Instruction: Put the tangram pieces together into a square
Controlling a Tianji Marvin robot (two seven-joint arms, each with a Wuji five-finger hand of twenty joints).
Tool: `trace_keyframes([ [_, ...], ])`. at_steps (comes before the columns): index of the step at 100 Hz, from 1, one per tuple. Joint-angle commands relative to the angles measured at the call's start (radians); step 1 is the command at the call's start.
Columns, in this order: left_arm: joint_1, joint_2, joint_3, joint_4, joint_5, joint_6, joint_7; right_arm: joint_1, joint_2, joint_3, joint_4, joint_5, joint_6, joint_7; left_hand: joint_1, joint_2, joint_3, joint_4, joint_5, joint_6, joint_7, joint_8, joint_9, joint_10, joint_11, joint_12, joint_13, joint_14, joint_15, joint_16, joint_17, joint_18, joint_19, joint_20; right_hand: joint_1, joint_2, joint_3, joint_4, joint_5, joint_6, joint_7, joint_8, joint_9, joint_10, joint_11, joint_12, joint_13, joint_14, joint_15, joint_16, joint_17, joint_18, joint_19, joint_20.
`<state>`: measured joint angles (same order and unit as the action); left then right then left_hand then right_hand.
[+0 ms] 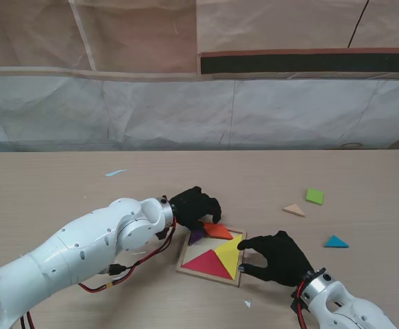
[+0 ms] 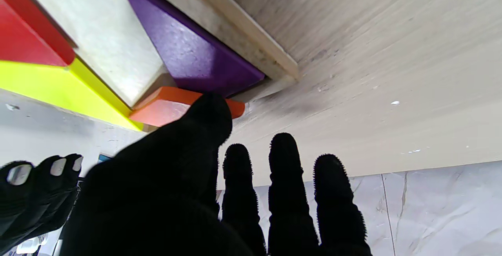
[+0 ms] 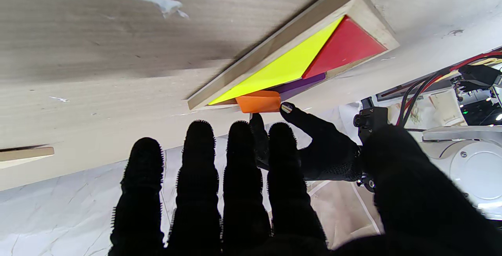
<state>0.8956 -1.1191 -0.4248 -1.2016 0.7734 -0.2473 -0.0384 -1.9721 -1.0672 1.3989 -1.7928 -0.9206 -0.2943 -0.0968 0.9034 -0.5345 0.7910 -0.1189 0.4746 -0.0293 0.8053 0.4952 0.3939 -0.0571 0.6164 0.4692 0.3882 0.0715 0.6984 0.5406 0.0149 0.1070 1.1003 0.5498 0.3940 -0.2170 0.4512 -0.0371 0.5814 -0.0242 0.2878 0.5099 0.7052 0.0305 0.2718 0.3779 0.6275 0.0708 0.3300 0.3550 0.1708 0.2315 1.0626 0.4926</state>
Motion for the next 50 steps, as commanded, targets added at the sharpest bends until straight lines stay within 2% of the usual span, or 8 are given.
trace_keyframes([
  [1,0.005,0.0,-0.008,-0.008,0.006,-0.002,-0.021,-0.01,-0.004,0.0,-0.006,-0.002,0.0,0.012,0.075,0.044,0.051,-0.006,0.069,-0.085,0.043,0.015,0.017,-0.017,0.026,0.005,0.033,-0.022,0.016,-0.012,0.011,-0.025,0.021,0.009,0.015,0.031,-0.017,0.003,0.012,-0.012,0.003,-0.009,-0.023,0.001,-0.007,-0.001,-0.021,-0.003,-0.008,-0.005,-0.021,0.002,-0.012,0.009],
  [15,0.017,0.002,-0.025,-0.01,0.005,0.0,-0.019,-0.009,-0.004,-0.001,-0.004,-0.001,0.0,0.012,0.093,0.067,0.045,-0.005,0.077,-0.093,0.041,0.014,0.023,-0.015,0.025,0.001,0.038,-0.018,0.018,-0.014,0.013,-0.023,0.022,0.011,0.015,0.031,-0.018,0.003,0.011,-0.011,0.003,-0.009,-0.023,0.001,-0.007,-0.001,-0.021,-0.003,-0.008,-0.005,-0.021,0.003,-0.012,0.009],
  [29,0.024,0.002,-0.041,-0.01,-0.011,-0.019,-0.021,-0.009,-0.004,-0.003,-0.004,-0.001,0.002,0.011,0.059,0.067,0.017,-0.009,0.061,-0.095,0.026,0.008,0.026,-0.016,0.024,-0.001,0.039,-0.019,0.016,-0.017,0.012,-0.023,0.021,0.011,0.016,0.03,-0.017,0.003,0.013,-0.011,0.004,-0.009,-0.023,0.002,-0.006,0.0,-0.021,-0.001,-0.008,-0.005,-0.021,0.003,-0.012,0.009],
  [39,0.031,0.007,-0.052,-0.023,-0.008,-0.018,-0.03,-0.009,-0.004,-0.002,-0.005,0.001,0.003,0.013,-0.014,0.074,-0.021,-0.012,0.006,-0.037,-0.023,-0.014,0.01,-0.009,0.002,-0.013,0.026,-0.015,0.005,-0.022,0.008,-0.02,0.011,0.007,0.016,0.03,-0.018,0.003,0.012,-0.011,0.004,-0.009,-0.023,0.0,-0.006,0.0,-0.021,-0.002,-0.008,-0.005,-0.022,0.002,-0.012,0.009],
  [45,0.039,0.007,-0.064,-0.031,-0.02,-0.017,-0.041,-0.01,-0.004,-0.001,-0.005,0.0,0.002,0.015,-0.028,0.076,-0.03,-0.011,-0.005,-0.015,-0.034,-0.019,0.003,-0.004,-0.003,-0.014,0.019,-0.016,0.0,-0.023,-0.001,-0.017,0.0,0.003,0.015,0.031,-0.018,0.003,0.012,-0.011,0.004,-0.009,-0.023,0.0,-0.006,0.0,-0.023,-0.002,-0.009,-0.005,-0.022,0.002,-0.012,0.009],
  [50,0.043,0.011,-0.071,-0.041,-0.023,-0.017,-0.051,-0.009,-0.004,-0.001,-0.005,0.0,0.001,0.014,-0.068,0.105,-0.082,-0.011,-0.018,0.012,-0.061,-0.034,-0.008,0.001,-0.019,-0.018,0.008,-0.014,-0.013,-0.024,-0.01,-0.012,-0.014,-0.004,0.016,0.031,-0.018,0.003,0.012,-0.011,0.004,-0.009,-0.022,0.001,-0.006,0.0,-0.021,-0.001,-0.008,-0.005,-0.021,0.002,-0.012,0.009],
])
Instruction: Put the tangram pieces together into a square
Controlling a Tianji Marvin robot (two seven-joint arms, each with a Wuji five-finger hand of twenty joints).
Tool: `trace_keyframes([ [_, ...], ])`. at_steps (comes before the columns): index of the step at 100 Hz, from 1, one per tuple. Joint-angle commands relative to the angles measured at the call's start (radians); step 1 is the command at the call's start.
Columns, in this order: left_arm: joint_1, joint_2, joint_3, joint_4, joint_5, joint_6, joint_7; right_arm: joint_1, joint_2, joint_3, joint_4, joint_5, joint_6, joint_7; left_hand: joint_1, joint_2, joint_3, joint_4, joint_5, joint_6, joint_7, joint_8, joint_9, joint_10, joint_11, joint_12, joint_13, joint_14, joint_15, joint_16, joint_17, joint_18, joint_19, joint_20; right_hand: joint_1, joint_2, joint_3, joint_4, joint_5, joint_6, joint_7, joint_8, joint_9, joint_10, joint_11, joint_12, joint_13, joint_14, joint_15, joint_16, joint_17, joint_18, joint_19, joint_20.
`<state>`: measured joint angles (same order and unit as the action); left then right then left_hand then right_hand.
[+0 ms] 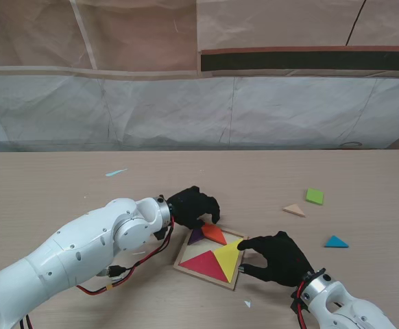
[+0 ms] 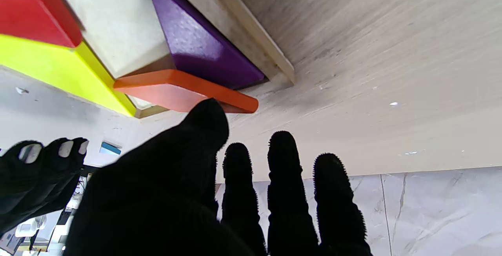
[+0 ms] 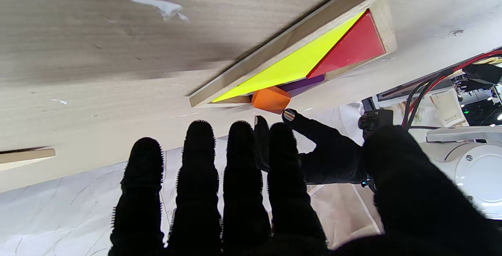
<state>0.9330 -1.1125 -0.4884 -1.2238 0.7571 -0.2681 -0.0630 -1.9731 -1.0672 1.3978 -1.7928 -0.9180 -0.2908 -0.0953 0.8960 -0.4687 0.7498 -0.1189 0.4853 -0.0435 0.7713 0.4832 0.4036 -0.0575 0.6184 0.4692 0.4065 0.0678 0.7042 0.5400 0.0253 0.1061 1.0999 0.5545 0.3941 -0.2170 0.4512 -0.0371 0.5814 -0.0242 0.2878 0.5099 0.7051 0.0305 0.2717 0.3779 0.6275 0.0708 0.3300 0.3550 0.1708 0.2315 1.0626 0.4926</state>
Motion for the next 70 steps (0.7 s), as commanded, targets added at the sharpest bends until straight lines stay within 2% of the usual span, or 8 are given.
trace_keyframes([
  [1,0.007,0.005,-0.01,-0.021,-0.006,0.004,-0.028,-0.008,-0.004,0.0,-0.005,-0.003,-0.002,0.013,-0.067,0.044,-0.059,-0.009,-0.032,0.033,-0.037,-0.027,-0.021,0.004,-0.025,-0.018,-0.014,-0.009,-0.022,-0.023,-0.022,-0.009,-0.019,-0.012,0.016,0.031,-0.018,0.003,0.012,-0.011,0.004,-0.009,-0.023,0.001,-0.006,0.0,-0.021,-0.001,-0.008,-0.005,-0.021,0.002,-0.012,0.009],
  [8,0.015,0.007,-0.022,-0.032,-0.009,0.009,-0.037,-0.008,-0.004,0.0,-0.005,-0.002,-0.003,0.014,-0.098,0.079,-0.133,-0.008,-0.042,0.058,-0.061,-0.037,-0.032,0.014,-0.036,-0.018,-0.03,-0.005,-0.033,-0.021,-0.037,-0.003,-0.032,-0.018,0.016,0.03,-0.018,0.003,0.012,-0.012,0.004,-0.009,-0.023,0.001,-0.006,0.0,-0.021,-0.003,-0.008,-0.005,-0.021,0.002,-0.012,0.009],
  [19,0.021,0.009,-0.029,-0.041,-0.022,0.013,-0.05,-0.006,-0.004,-0.002,-0.004,-0.002,-0.003,0.014,-0.149,0.117,-0.411,0.005,-0.054,0.104,-0.116,-0.043,-0.058,0.04,-0.063,-0.016,-0.061,0.005,-0.057,-0.015,-0.065,0.012,-0.052,-0.032,0.016,0.031,-0.017,0.003,0.012,-0.01,0.004,-0.009,-0.023,0.002,-0.006,0.0,-0.022,-0.002,-0.008,-0.005,-0.022,0.002,-0.012,0.009],
  [21,0.02,0.01,-0.027,-0.042,-0.024,0.012,-0.055,-0.006,-0.004,-0.003,-0.004,-0.001,-0.003,0.014,-0.066,0.164,-0.651,0.024,-0.056,0.109,-0.134,-0.044,-0.064,0.043,-0.071,-0.018,-0.067,0.006,-0.064,-0.015,-0.071,0.016,-0.058,-0.037,0.016,0.031,-0.018,0.003,0.012,-0.01,0.004,-0.009,-0.023,0.001,-0.006,0.0,-0.022,-0.003,-0.008,-0.005,-0.021,0.002,-0.012,0.009],
  [22,0.019,0.01,-0.026,-0.043,-0.024,0.012,-0.058,-0.006,-0.004,-0.003,-0.004,-0.001,-0.003,0.014,-0.048,0.175,-0.718,0.026,-0.058,0.112,-0.139,-0.046,-0.067,0.045,-0.073,-0.021,-0.072,0.008,-0.067,-0.016,-0.075,0.017,-0.062,-0.038,0.015,0.03,-0.018,0.003,0.012,-0.011,0.004,-0.009,-0.023,-0.001,-0.006,0.0,-0.023,-0.004,-0.009,-0.005,-0.022,0.002,-0.012,0.009],
  [25,0.017,0.013,-0.021,-0.049,-0.024,0.014,-0.072,-0.005,-0.004,-0.003,-0.004,-0.002,-0.003,0.014,-0.055,0.182,-0.785,0.033,-0.067,0.12,-0.155,-0.051,-0.081,0.047,-0.084,-0.024,-0.085,0.01,-0.077,-0.018,-0.084,0.021,-0.078,-0.046,0.016,0.031,-0.018,0.003,0.012,-0.011,0.004,-0.009,-0.023,0.0,-0.006,0.0,-0.021,-0.002,-0.008,-0.005,-0.022,0.002,-0.012,0.009],
  [44,-0.021,0.018,0.041,-0.046,0.005,0.017,-0.091,-0.002,-0.004,-0.006,-0.002,0.0,-0.004,0.014,-0.072,0.118,-0.792,0.043,-0.088,0.137,-0.18,-0.055,-0.105,0.055,-0.093,-0.022,-0.106,0.01,-0.092,-0.019,-0.096,0.019,-0.094,-0.056,0.017,0.03,-0.017,0.003,0.011,-0.011,0.003,-0.009,-0.022,0.001,-0.006,0.0,-0.021,-0.001,-0.008,-0.005,-0.022,0.003,-0.012,0.009],
  [70,-0.052,-0.004,0.095,-0.002,0.028,0.027,-0.027,-0.001,-0.004,-0.007,-0.001,0.001,-0.002,0.012,0.104,0.093,-0.736,0.048,-0.046,0.097,-0.034,0.017,-0.042,0.042,-0.002,0.029,-0.046,0.001,-0.027,0.002,-0.04,-0.007,-0.015,-0.017,0.016,0.031,-0.018,0.003,0.011,-0.011,0.003,-0.009,-0.023,0.002,-0.006,0.0,-0.022,-0.002,-0.008,-0.005,-0.021,0.002,-0.012,0.01],
])
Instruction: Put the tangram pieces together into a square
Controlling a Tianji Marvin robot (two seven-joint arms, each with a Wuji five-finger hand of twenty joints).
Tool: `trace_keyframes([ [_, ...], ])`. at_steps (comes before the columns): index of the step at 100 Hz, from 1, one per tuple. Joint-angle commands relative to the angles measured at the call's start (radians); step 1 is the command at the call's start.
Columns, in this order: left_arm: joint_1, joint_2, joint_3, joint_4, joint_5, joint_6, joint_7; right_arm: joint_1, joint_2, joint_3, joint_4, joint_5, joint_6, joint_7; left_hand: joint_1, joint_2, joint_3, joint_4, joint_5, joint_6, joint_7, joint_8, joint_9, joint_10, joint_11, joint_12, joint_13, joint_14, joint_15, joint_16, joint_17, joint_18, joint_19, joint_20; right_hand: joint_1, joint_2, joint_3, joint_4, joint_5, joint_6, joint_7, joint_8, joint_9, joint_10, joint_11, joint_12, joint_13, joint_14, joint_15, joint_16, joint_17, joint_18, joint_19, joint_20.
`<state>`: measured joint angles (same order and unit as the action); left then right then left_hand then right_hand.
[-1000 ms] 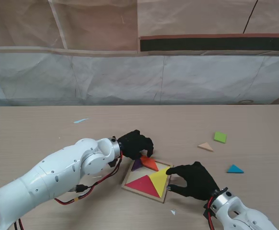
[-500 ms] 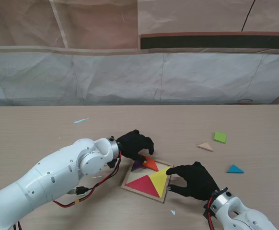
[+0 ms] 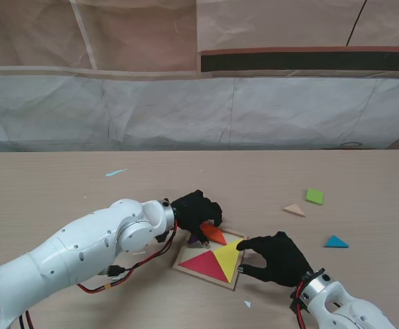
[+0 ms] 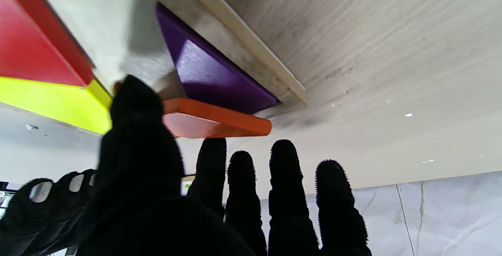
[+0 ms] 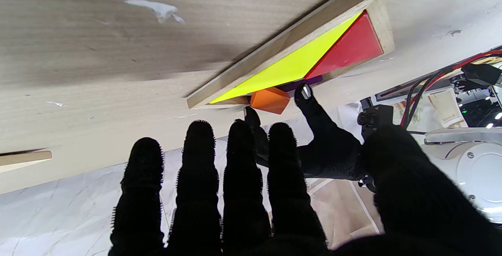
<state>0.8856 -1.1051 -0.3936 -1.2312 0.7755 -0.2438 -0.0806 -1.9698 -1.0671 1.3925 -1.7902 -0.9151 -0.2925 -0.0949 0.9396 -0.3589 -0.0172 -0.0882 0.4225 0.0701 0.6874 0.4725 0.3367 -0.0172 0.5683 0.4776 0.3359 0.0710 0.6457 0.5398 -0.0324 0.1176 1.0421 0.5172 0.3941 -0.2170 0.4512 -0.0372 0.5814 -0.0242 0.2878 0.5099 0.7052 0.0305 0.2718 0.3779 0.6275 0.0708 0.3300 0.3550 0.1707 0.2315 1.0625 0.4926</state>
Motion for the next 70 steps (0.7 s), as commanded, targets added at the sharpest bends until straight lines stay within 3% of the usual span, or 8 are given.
trace_keyframes([
  [1,-0.005,-0.012,0.002,0.007,0.012,0.003,-0.006,-0.005,-0.004,-0.001,-0.004,-0.002,0.0,0.012,0.064,-0.019,0.039,0.018,0.015,-0.02,0.062,0.033,0.027,0.0,0.054,0.024,0.028,-0.002,0.037,0.003,0.021,-0.021,0.05,0.023,0.016,0.031,-0.018,0.003,0.011,-0.011,0.003,-0.009,-0.024,0.001,-0.006,0.0,-0.022,-0.002,-0.008,-0.005,-0.021,0.002,-0.012,0.01],
  [5,-0.007,-0.014,0.005,0.011,0.018,0.004,0.005,-0.005,-0.004,-0.001,-0.005,-0.002,0.0,0.012,0.019,-0.047,0.153,0.016,0.014,-0.025,0.084,0.035,0.032,-0.004,0.061,0.03,0.033,-0.003,0.049,-0.005,0.028,-0.024,0.055,0.032,0.017,0.031,-0.018,0.003,0.011,-0.011,0.003,-0.009,-0.023,0.0,-0.006,0.0,-0.023,-0.002,-0.008,-0.005,-0.021,0.001,-0.012,0.01],
  [6,-0.007,-0.015,0.006,0.012,0.018,0.004,0.007,-0.005,-0.004,-0.001,-0.004,-0.002,0.001,0.012,-0.131,-0.123,0.482,-0.012,0.015,-0.035,0.103,0.043,0.036,-0.003,0.07,0.034,0.038,-0.006,0.055,-0.002,0.036,-0.027,0.063,0.037,0.016,0.031,-0.018,0.003,0.011,-0.012,0.003,-0.009,-0.023,0.0,-0.006,0.0,-0.022,-0.003,-0.008,-0.005,-0.021,0.002,-0.012,0.01],
  [7,-0.007,-0.016,0.006,0.013,0.018,0.004,0.009,-0.005,-0.004,-0.001,-0.004,-0.002,0.001,0.011,-0.165,-0.141,0.569,-0.021,0.018,-0.034,0.107,0.045,0.04,-0.004,0.072,0.035,0.041,-0.005,0.056,-0.001,0.038,-0.027,0.064,0.037,0.017,0.03,-0.018,0.003,0.012,-0.011,0.004,-0.009,-0.022,0.0,-0.005,0.0,-0.021,-0.003,-0.008,-0.005,-0.021,0.002,-0.012,0.01],
  [11,-0.007,-0.019,0.008,0.017,0.017,0.005,0.015,-0.005,-0.004,-0.001,-0.004,-0.003,0.001,0.01,-0.187,-0.162,0.672,-0.034,0.022,-0.035,0.136,0.059,0.051,-0.005,0.087,0.043,0.051,-0.005,0.066,0.002,0.047,-0.031,0.078,0.044,0.016,0.03,-0.018,0.003,0.011,-0.011,0.003,-0.009,-0.023,0.001,-0.006,0.0,-0.022,-0.003,-0.008,-0.005,-0.022,0.002,-0.012,0.01],
  [28,-0.008,-0.026,0.011,0.028,0.008,0.004,0.029,-0.005,-0.004,-0.002,-0.003,-0.002,0.001,0.009,-0.155,-0.185,0.736,-0.044,0.042,-0.063,0.224,0.101,0.085,-0.017,0.115,0.055,0.08,-0.008,0.089,0.004,0.071,-0.038,0.103,0.056,0.017,0.031,-0.018,0.003,0.011,-0.011,0.004,-0.009,-0.024,0.0,-0.006,0.0,-0.022,-0.002,-0.008,-0.005,-0.022,0.002,-0.012,0.009],
  [36,-0.01,-0.032,0.013,0.04,0.001,-0.005,0.041,-0.005,-0.005,-0.001,-0.002,-0.002,0.002,0.008,-0.104,-0.229,0.735,-0.109,0.054,-0.09,0.293,0.095,0.107,-0.02,0.124,0.057,0.096,-0.01,0.099,0.002,0.079,-0.041,0.109,0.061,0.017,0.032,-0.018,0.003,0.011,-0.01,0.004,-0.009,-0.024,0.001,-0.006,0.0,-0.022,-0.002,-0.007,-0.005,-0.022,0.002,-0.012,0.01],
  [70,0.003,-0.03,-0.012,0.036,-0.013,-0.058,0.05,-0.007,-0.005,0.0,-0.002,-0.004,0.003,0.005,-0.04,-0.249,0.756,-0.14,0.082,-0.126,0.312,0.05,0.146,-0.026,0.122,0.05,0.135,-0.02,0.098,-0.005,0.102,-0.046,0.113,0.063,0.017,0.031,-0.019,0.003,0.011,-0.01,0.004,-0.009,-0.023,0.001,-0.005,0.0,-0.022,-0.002,-0.007,-0.004,-0.022,0.002,-0.012,0.01],
])
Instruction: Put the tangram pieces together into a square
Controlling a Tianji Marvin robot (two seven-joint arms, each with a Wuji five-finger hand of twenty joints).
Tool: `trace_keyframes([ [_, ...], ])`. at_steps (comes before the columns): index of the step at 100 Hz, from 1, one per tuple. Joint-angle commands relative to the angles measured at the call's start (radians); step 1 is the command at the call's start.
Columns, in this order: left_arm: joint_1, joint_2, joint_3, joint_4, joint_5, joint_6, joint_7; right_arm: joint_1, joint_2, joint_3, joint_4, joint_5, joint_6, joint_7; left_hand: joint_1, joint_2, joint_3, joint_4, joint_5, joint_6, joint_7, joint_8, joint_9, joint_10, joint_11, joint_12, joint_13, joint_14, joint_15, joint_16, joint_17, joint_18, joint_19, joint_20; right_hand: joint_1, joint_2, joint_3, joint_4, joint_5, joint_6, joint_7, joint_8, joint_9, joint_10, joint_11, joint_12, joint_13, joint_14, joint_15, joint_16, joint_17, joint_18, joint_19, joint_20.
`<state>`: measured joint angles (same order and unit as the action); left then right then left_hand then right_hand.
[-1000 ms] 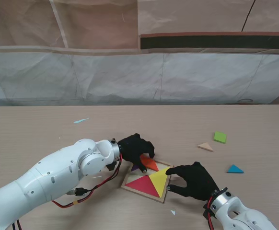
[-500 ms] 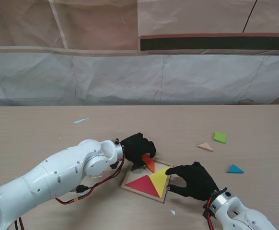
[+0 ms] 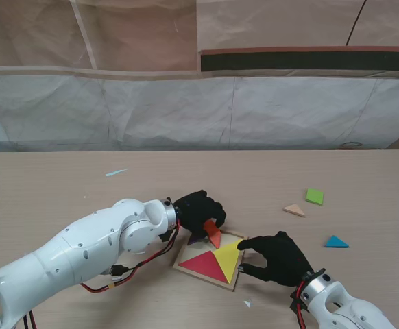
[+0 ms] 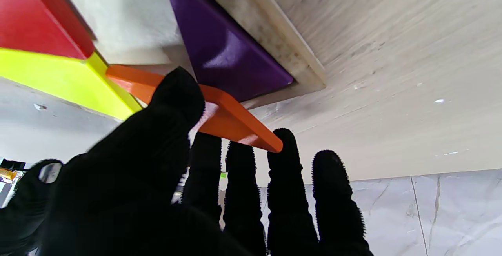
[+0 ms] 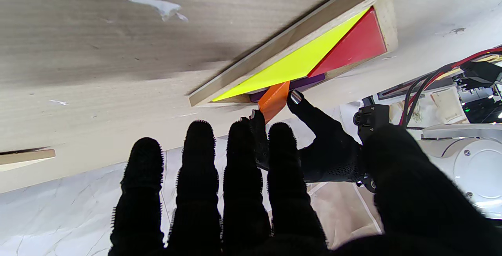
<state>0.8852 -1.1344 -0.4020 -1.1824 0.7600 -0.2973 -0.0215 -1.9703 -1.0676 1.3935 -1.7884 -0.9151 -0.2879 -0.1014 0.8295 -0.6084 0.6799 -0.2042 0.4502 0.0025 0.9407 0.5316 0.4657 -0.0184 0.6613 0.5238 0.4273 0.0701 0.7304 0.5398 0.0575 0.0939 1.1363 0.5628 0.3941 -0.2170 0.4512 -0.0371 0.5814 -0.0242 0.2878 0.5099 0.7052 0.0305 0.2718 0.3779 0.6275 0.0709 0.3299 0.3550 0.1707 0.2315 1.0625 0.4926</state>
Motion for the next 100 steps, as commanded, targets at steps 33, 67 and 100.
trace_keyframes([
  [33,-0.01,-0.009,0.007,0.002,-0.01,-0.063,0.006,-0.006,-0.005,-0.002,-0.003,-0.004,-0.003,0.01,0.157,0.037,0.115,-0.019,0.121,-0.12,0.034,-0.071,0.038,-0.054,-0.008,-0.031,0.061,-0.036,-0.009,-0.021,0.02,-0.036,0.0,0.008,0.017,0.032,-0.019,0.003,0.012,-0.01,0.004,-0.009,-0.024,0.0,-0.005,0.0,-0.022,-0.002,-0.007,-0.004,-0.022,0.002,-0.012,0.011],
  [67,-0.029,-0.021,0.029,0.028,-0.051,-0.117,-0.006,-0.007,-0.005,-0.003,-0.003,-0.002,0.001,0.01,0.174,0.074,0.153,0.012,0.173,-0.151,0.0,-0.074,0.049,-0.057,-0.036,-0.061,0.077,-0.047,-0.032,-0.035,0.025,-0.045,-0.025,-0.006,0.017,0.032,-0.02,0.003,0.012,-0.01,0.005,-0.008,-0.025,0.0,-0.005,0.0,-0.023,-0.002,-0.006,-0.004,-0.023,0.001,-0.012,0.011],
  [100,-0.034,-0.031,0.037,0.046,-0.083,-0.156,-0.008,-0.007,-0.005,-0.003,-0.003,-0.002,0.003,0.01,0.134,0.082,0.145,0.039,0.139,-0.129,-0.09,-0.086,0.041,-0.053,-0.069,-0.087,0.1,-0.059,-0.07,-0.056,0.059,-0.079,-0.073,-0.035,0.018,0.032,-0.02,0.004,0.012,-0.01,0.005,-0.008,-0.024,0.002,-0.005,0.0,-0.023,-0.002,-0.006,-0.004,-0.023,0.002,-0.012,0.012],
])
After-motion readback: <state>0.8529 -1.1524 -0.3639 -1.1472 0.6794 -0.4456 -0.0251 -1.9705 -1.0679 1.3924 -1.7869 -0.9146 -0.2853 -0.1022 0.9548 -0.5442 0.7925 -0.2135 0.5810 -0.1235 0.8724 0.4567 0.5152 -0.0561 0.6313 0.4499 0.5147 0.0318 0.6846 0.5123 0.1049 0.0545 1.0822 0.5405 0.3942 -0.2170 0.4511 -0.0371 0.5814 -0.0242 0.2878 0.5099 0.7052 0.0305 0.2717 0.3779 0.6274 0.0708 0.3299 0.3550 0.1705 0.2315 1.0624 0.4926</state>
